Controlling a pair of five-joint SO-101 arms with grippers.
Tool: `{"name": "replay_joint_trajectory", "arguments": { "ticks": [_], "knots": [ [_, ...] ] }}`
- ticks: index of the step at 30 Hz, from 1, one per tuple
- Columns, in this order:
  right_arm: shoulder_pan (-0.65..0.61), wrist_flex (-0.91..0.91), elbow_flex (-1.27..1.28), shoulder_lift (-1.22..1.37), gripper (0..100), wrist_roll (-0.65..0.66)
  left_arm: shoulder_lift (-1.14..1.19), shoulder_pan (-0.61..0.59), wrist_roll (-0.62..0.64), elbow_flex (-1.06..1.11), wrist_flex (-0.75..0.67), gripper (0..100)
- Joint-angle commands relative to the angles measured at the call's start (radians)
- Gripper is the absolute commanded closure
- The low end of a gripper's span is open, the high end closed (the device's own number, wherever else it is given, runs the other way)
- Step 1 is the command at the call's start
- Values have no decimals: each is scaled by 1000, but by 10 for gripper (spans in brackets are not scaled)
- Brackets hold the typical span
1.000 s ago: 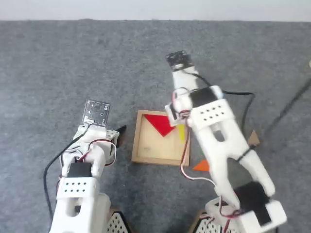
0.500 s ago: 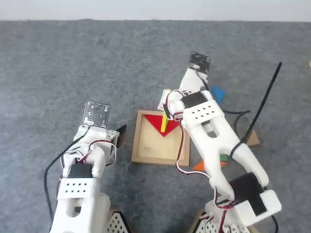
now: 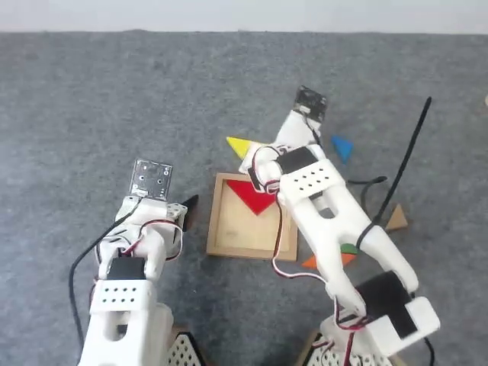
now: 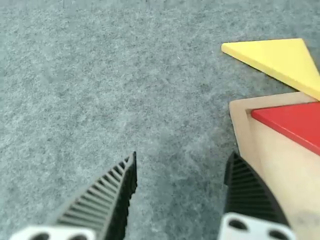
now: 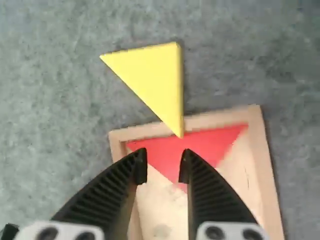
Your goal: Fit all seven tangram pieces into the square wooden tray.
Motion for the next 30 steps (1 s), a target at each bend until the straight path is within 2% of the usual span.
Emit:
{"name": "replay_joint_trajectory", "arguments": {
  "ticks": [1, 3, 5, 7, 10, 14, 21, 25, 30],
  "knots": [
    [42, -96, -84, 45, 898, 381, -15, 3, 5, -8, -21, 720],
    [50, -91, -155, 116, 896, 594, -15, 3, 5, -8, -21, 720],
    [53, -74, -233, 206, 892, 740, -15, 3, 5, -8, -21, 720],
    [54, -44, -334, 306, 876, 844, -15, 3, 5, -8, -21, 720],
    [56, 19, -494, 453, 800, 934, -15, 3, 5, -7, -21, 720],
    [53, 85, -672, 630, 708, 1020, -15, 3, 5, -7, -20, 720],
    [50, 150, -809, 791, 706, 1036, -15, 3, 5, -7, -20, 720],
    [35, 193, -833, 797, 707, 1106, -15, 3, 5, -7, -20, 720],
    [-1, 199, -833, 780, 707, 1125, -15, 3, 5, -7, -20, 720]
  ]
}}
